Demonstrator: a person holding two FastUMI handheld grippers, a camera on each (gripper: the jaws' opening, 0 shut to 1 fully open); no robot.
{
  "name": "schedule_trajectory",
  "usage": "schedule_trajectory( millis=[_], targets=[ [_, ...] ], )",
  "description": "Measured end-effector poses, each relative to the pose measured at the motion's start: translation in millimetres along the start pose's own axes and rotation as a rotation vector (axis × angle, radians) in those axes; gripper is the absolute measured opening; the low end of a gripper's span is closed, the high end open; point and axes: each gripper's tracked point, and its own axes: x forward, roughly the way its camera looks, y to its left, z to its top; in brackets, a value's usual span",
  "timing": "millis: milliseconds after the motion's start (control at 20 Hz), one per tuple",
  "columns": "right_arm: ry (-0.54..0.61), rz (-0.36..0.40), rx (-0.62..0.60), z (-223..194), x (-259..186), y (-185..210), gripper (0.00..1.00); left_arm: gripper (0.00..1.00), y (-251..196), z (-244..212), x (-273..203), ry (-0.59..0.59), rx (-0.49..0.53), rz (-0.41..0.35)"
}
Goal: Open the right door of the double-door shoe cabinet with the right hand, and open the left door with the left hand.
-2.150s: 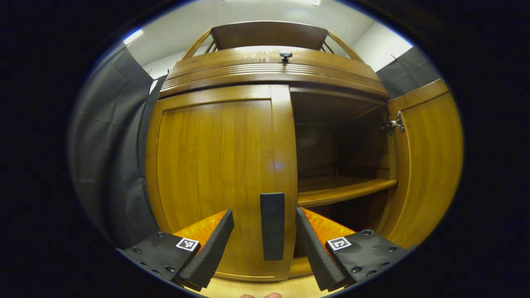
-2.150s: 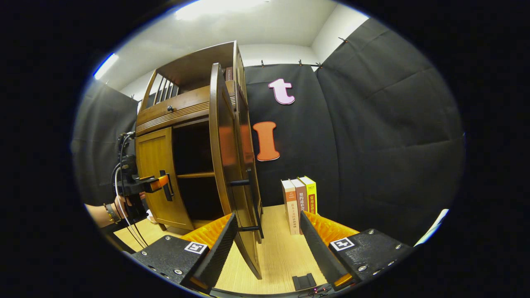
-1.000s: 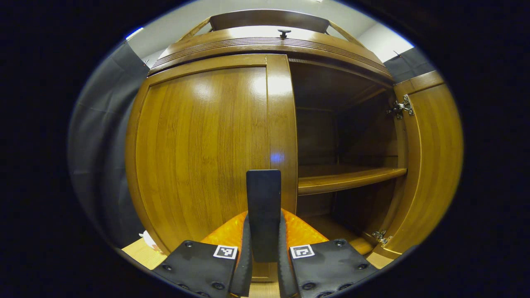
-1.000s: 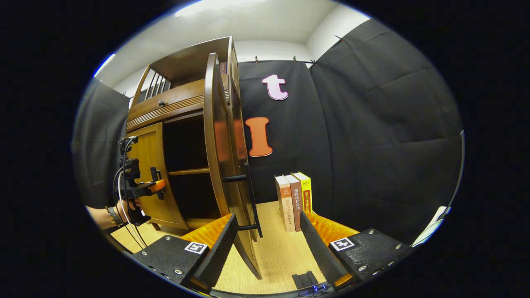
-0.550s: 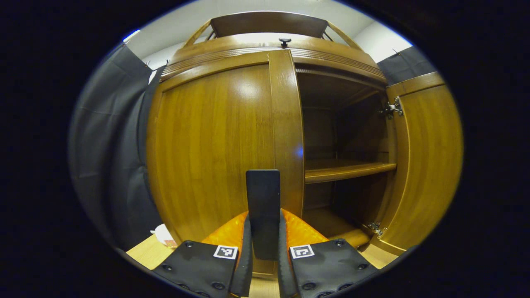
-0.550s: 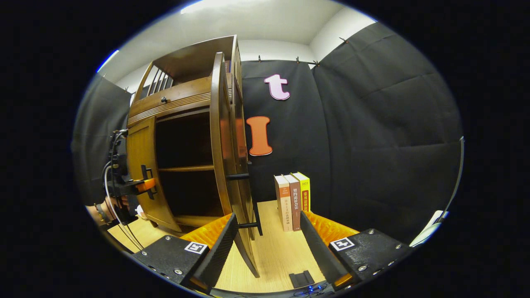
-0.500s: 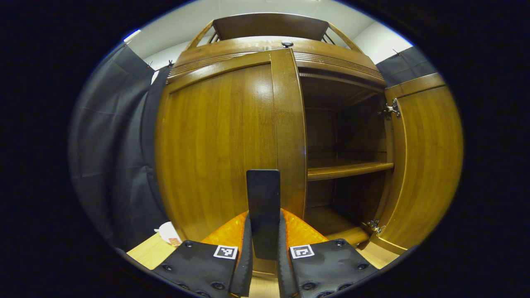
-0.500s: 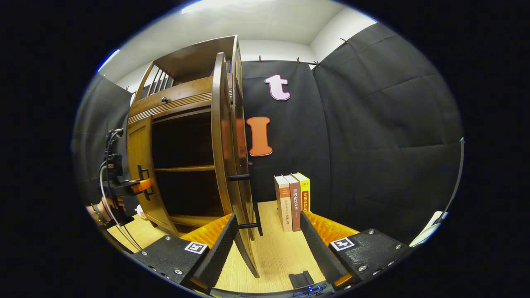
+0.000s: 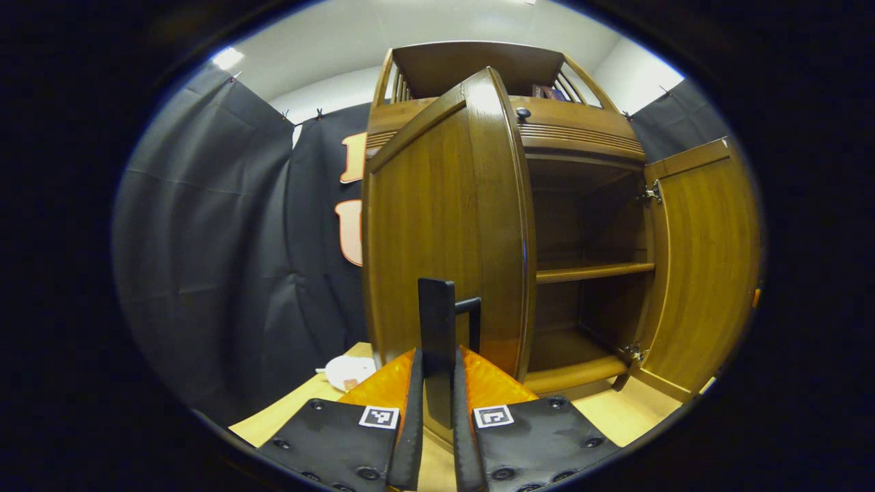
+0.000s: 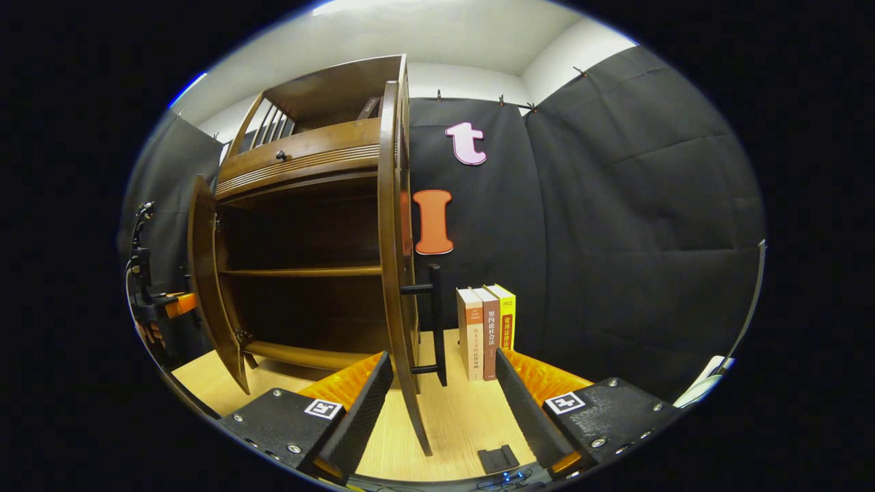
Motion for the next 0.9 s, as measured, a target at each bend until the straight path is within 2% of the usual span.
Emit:
schedule_trajectory(
  millis=[50,100,200,250,300,400,450,500,550,600,650,900],
  targets=[
    [-0.001,-0.001,0.008,0,-1,3,0.99,0.25,11,-1,-6,0.004,0.018,0.009],
    [-0.006,-0.001,0.012,0,-1,6,0.92,0.23,24,0,-10,-0.001,0.033,0.02],
    [-0.012,0.004,0.004,1,-2,13,0.92,0.15,53,0,-19,-0.001,0.038,0.065],
    [-0.01,-0.004,-0.004,1,-2,13,0.99,0.18,69,-2,-23,0.004,0.026,0.088],
    [-0.005,-0.012,-0.008,1,-2,11,0.92,0.13,82,-2,-24,0.002,0.01,0.1],
    [0.0,-0.023,-0.007,3,-4,13,0.92,0.11,105,-6,-30,-0.006,-0.012,0.107],
    [-0.003,-0.03,-0.008,5,-5,13,0.92,0.09,112,-10,-29,-0.009,-0.017,0.095],
    [-0.01,-0.041,-0.015,8,-6,13,0.86,0.07,116,-9,-29,-0.009,-0.03,0.066],
    [-0.017,-0.052,-0.028,12,-8,13,0.92,0.07,122,-9,-28,-0.01,-0.037,0.041],
    [-0.023,-0.064,-0.043,15,-10,14,0.92,0.07,127,-9,-26,-0.01,-0.036,0.013],
    [-0.025,-0.072,-0.052,18,-11,14,0.99,0.07,132,-10,-25,-0.011,-0.032,-0.01],
    [-0.016,-0.082,-0.018,20,-19,26,0.99,0.07,166,-10,-15,-0.028,-0.044,-0.14]
  ],
)
